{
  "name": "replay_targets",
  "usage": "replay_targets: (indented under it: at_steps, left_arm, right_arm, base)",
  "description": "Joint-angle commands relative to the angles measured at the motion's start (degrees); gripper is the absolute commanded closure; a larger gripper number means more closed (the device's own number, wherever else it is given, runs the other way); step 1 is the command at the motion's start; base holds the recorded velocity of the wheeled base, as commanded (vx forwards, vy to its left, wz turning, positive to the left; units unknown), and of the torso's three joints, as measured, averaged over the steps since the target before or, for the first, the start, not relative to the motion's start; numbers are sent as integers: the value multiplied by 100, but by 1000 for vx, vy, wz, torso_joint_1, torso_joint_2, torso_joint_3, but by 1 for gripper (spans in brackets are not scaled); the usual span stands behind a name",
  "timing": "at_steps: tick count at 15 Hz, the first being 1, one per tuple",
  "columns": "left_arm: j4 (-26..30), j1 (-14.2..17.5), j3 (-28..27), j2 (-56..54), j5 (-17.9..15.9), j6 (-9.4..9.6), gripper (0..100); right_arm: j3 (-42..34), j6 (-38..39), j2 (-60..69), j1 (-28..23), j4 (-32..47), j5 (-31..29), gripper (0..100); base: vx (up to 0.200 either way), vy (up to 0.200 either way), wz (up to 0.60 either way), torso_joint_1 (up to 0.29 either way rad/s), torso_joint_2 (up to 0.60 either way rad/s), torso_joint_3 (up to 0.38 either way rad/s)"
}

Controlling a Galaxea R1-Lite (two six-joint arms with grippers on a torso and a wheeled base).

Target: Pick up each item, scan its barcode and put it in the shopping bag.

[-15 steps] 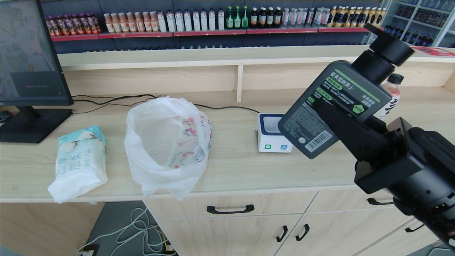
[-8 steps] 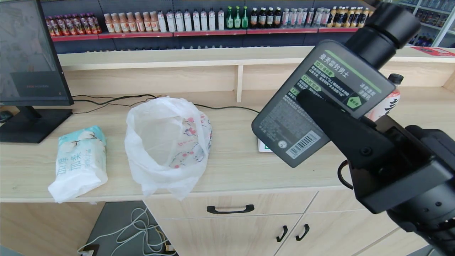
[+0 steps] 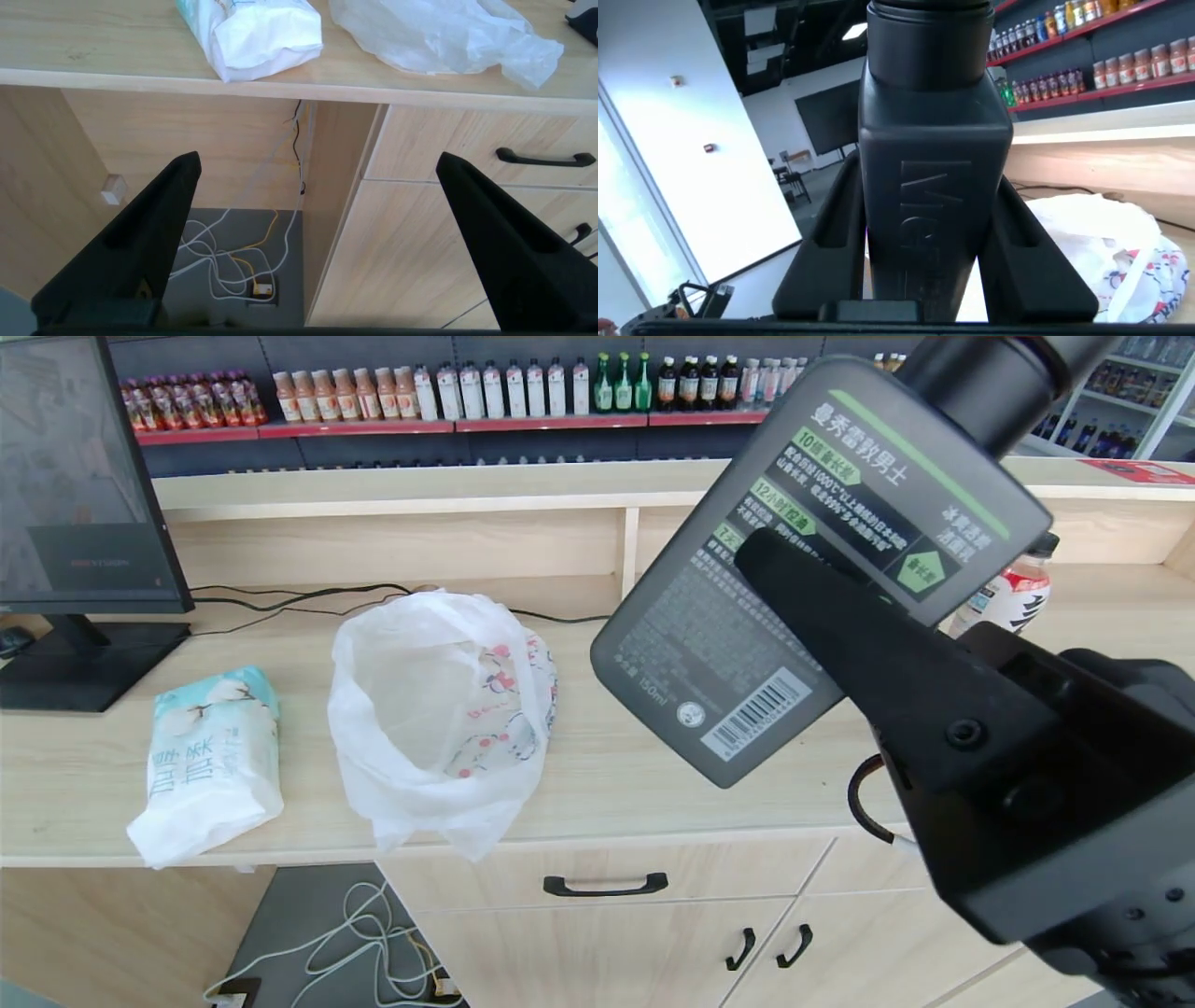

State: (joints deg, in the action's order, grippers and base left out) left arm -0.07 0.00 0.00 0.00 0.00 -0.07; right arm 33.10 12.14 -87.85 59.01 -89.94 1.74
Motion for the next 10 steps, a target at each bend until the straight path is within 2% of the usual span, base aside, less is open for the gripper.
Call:
replay_targets:
  at_steps: [1, 10]
  left_arm:
    - [-1, 0, 0, 0, 0, -1, 0]
    - [-10, 0, 0, 0, 0, -10, 0]
  right_arm:
    - [21, -1, -84, 119, -6, 1, 100]
    - [-31, 7, -66, 49, -6, 1, 100]
  base:
    - [0, 0, 0, 0, 0, 0]
    - [0, 0, 0, 0, 0, 0]
